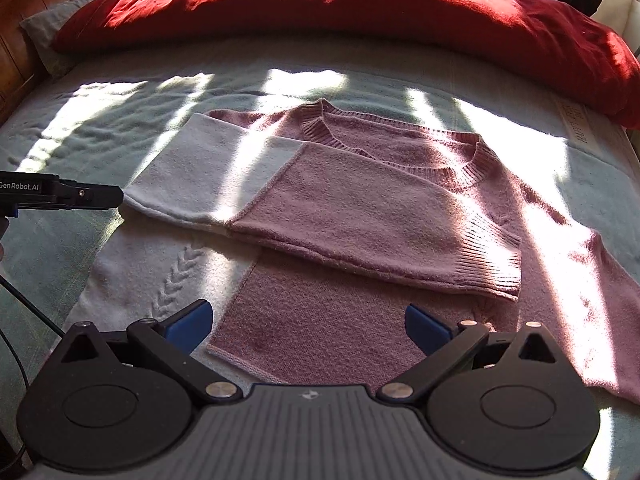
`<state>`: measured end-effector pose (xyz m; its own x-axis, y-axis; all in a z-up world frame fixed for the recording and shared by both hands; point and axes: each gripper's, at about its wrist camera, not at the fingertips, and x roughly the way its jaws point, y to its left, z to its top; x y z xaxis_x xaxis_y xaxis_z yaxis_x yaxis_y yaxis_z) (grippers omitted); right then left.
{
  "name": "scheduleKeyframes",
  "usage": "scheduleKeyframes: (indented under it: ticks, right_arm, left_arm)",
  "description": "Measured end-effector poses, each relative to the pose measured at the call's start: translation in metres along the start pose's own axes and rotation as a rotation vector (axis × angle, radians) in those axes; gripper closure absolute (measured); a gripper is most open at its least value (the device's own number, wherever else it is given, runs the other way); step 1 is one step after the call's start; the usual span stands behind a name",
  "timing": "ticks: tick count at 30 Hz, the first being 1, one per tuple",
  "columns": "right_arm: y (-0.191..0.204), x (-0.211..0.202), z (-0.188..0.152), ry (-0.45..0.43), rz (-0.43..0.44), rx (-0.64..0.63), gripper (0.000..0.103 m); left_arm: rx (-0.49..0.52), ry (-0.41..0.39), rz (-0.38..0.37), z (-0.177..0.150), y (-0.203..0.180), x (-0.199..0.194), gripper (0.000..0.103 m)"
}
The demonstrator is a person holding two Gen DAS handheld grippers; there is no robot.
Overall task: Fold clothes
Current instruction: 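Press the folded sleeve flat with the open left tool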
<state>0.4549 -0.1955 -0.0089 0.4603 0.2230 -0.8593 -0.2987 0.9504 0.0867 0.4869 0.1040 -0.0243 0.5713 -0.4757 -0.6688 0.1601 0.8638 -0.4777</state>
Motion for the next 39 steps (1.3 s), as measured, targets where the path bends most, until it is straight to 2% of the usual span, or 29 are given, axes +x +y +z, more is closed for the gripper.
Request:
scheduleKeyframes:
  ticks: [2, 5, 6, 10, 12, 15, 20, 23, 24, 27, 30, 34, 37, 39]
  right_arm:
    - [0.000, 0.002, 0.004, -0.012, 0.000, -0.011, 0.000]
    - [-0.003, 0.005, 0.015, -0.044, 0.005, -0.036, 0.000]
    - [-0.005, 0.007, 0.020, -0.060, 0.012, -0.044, 0.000]
    - [-0.019, 0.018, 0.036, -0.117, 0.042, -0.054, 0.000]
    - [-0.029, 0.034, 0.037, -0.113, 0.066, -0.027, 0.000]
    - [-0.044, 0.062, 0.031, -0.037, 0.079, 0.049, 0.000]
    - [-0.045, 0.068, 0.018, -0.047, 0.073, 0.046, 0.000]
    - [-0.038, 0.072, 0.016, -0.033, 0.044, -0.009, 0.000]
    - [-0.036, 0.073, 0.016, -0.032, 0.038, -0.017, 0.000]
    - [-0.034, 0.074, 0.014, -0.036, 0.024, -0.028, 0.000]
    - [-0.033, 0.074, 0.010, -0.058, 0.010, -0.033, 0.000]
    - [-0.028, 0.075, 0.006, -0.082, -0.017, -0.040, 0.000]
    - [-0.028, 0.075, 0.005, -0.090, -0.022, -0.046, 0.000]
    - [-0.027, 0.075, 0.004, -0.094, -0.024, -0.058, 0.000]
  left_arm:
    - [0.026, -0.004, -0.028, 0.006, -0.002, 0.009, 0.052]
    - [0.005, 0.099, 0.005, -0.001, 0.008, 0.042, 0.054]
    - [-0.010, 0.104, -0.002, -0.006, 0.013, 0.046, 0.055]
    - [-0.064, 0.077, -0.016, -0.002, 0.016, 0.037, 0.054]
    - [-0.034, 0.071, 0.010, 0.007, 0.010, 0.033, 0.053]
    - [0.036, 0.047, 0.021, 0.027, 0.002, 0.038, 0.051]
    - [0.082, 0.033, -0.003, 0.053, -0.002, 0.070, 0.048]
    - [0.033, 0.055, 0.033, 0.051, 0.010, 0.094, 0.048]
    - [0.007, 0.056, 0.035, 0.049, 0.016, 0.098, 0.052]
    - [-0.055, 0.037, 0.017, 0.051, 0.020, 0.092, 0.051]
    - [-0.024, 0.013, 0.023, 0.059, 0.014, 0.089, 0.046]
    - [0.052, 0.012, 0.071, 0.068, 0.012, 0.102, 0.045]
    - [-0.060, 0.008, 0.030, 0.067, 0.028, 0.112, 0.045]
    - [-0.080, 0.002, 0.029, 0.068, 0.027, 0.111, 0.045]
